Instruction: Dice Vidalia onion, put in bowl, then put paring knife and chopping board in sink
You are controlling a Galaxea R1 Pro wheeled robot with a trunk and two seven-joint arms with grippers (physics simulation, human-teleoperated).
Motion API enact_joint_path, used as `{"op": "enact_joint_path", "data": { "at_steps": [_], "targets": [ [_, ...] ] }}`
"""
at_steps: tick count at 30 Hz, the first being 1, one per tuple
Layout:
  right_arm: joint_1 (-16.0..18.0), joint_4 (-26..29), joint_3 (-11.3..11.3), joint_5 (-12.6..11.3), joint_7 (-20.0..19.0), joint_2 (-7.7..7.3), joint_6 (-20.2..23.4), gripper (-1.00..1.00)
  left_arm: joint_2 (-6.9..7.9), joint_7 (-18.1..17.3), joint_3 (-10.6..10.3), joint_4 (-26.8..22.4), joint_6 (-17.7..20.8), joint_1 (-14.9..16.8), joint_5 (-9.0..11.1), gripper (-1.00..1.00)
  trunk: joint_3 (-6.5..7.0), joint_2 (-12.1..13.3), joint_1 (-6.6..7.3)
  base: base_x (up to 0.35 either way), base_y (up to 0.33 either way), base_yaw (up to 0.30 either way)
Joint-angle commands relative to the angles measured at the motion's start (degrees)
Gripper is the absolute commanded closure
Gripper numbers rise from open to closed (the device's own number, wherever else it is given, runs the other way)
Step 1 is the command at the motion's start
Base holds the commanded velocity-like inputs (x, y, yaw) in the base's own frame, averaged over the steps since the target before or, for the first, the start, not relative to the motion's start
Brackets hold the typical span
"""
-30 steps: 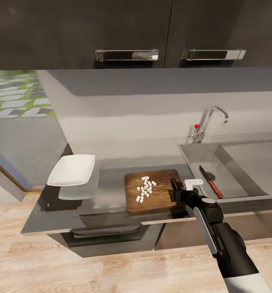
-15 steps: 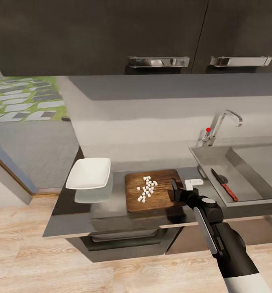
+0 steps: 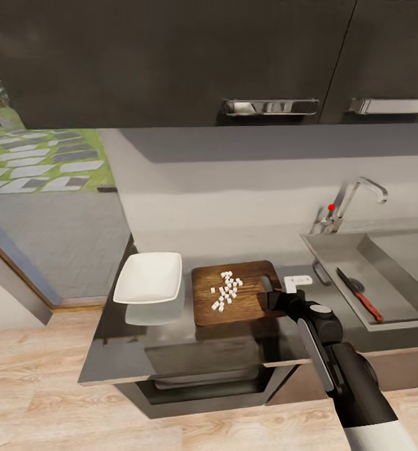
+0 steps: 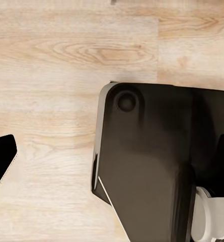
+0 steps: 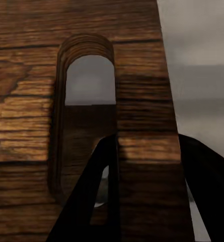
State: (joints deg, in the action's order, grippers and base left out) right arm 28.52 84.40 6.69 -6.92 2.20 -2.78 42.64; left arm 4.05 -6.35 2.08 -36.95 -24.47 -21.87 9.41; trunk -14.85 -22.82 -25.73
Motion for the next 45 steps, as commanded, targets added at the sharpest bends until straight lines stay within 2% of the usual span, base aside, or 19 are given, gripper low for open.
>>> {"op": "enact_joint_path", "data": {
  "at_steps": [1, 12, 45],
  "targets": [
    [0.0, 0.1, 0.1, -0.5, 0.3, -0.04, 0.3, 1.00, -0.01, -0.6, 0.1, -0.1, 0.0, 0.0, 0.6, -1.00, 0.00, -0.1, -0.06, 0.181, 0.153, 0.000],
    [0.0, 0.1, 0.1, -0.5, 0.3, -0.03, 0.3, 1.00, -0.01, -0.6, 0.1, -0.1, 0.0, 0.0, 0.6, -1.00, 0.99, -0.1, -0.06, 0.181, 0.167, 0.000],
    [0.0, 0.1, 0.1, -0.5, 0.3, -0.12, 0.3, 1.00, -0.01, -0.6, 0.1, 0.0, 0.0, 0.0, 0.6, -1.00, 3.97, -0.1, -0.06, 0.002, 0.001, 0.000]
  ]
}}
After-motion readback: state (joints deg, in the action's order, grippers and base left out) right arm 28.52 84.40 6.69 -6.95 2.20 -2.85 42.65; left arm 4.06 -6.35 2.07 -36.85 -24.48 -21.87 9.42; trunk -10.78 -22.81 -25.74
